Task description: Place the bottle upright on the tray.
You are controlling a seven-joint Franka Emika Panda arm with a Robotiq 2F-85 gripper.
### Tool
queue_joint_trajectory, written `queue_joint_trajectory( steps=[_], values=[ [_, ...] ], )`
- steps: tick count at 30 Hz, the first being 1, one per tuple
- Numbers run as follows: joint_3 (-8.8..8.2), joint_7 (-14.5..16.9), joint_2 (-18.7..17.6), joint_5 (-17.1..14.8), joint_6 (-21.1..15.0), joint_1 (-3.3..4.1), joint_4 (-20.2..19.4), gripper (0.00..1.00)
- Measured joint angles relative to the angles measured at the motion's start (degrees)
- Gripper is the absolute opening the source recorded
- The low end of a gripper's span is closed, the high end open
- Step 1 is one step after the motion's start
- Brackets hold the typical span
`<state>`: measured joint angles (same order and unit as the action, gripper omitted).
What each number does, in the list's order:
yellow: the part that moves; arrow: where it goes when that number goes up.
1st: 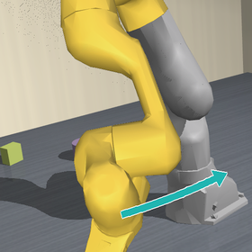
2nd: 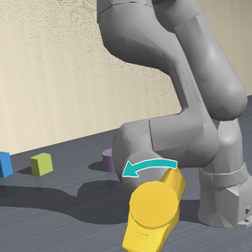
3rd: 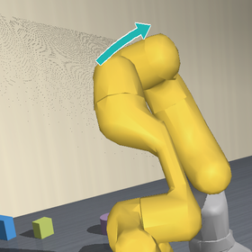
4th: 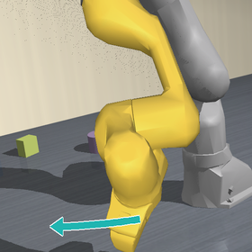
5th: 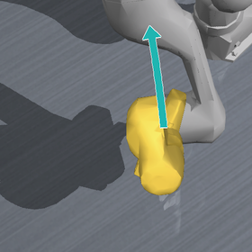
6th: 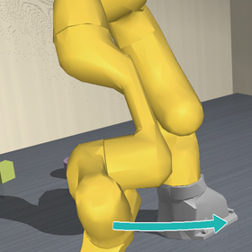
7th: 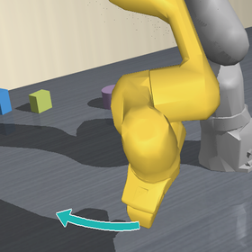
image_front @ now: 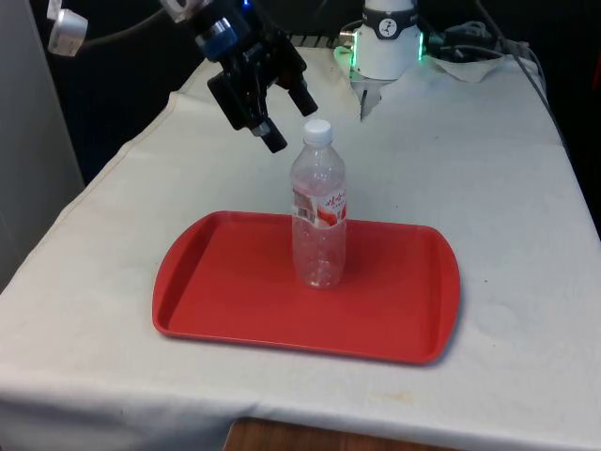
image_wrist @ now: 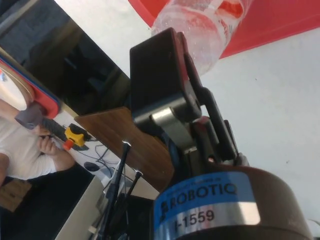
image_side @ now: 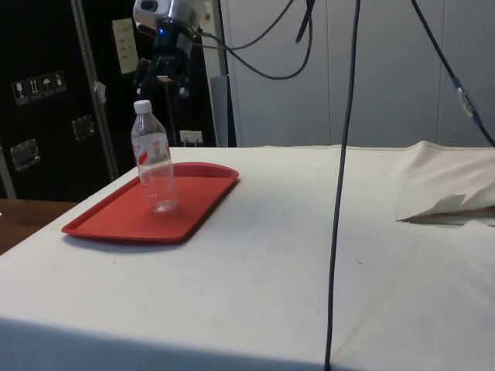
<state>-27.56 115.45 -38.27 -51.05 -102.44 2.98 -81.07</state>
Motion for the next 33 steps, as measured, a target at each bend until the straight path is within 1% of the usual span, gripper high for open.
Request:
queue_joint_trajectory(
  steps=[3,8,10,17,18,23,24,29,33],
  values=[
    [-0.06,0.06,0.57,1.20,0.80,0.06,-0.29,1.00],
    [-0.06,0.46,1.49,2.12,1.38,0.23,-1.09,1.00],
    [-0.06,0.97,2.46,2.92,1.38,0.46,-2.35,1.00],
    [-0.06,1.55,4.30,4.53,1.38,0.97,-4.24,1.00],
    [-0.06,1.78,5.04,5.39,1.38,1.20,-4.98,1.00],
    [0.00,2.18,6.65,7.16,1.38,1.72,-6.59,1.00],
    [0.00,2.35,7.16,7.91,1.38,1.83,-7.05,1.00],
    [0.00,2.69,8.14,9.22,1.43,2.23,-8.08,1.00],
    [0.06,2.69,8.94,11.23,1.60,2.58,-8.65,1.00]
  ],
)
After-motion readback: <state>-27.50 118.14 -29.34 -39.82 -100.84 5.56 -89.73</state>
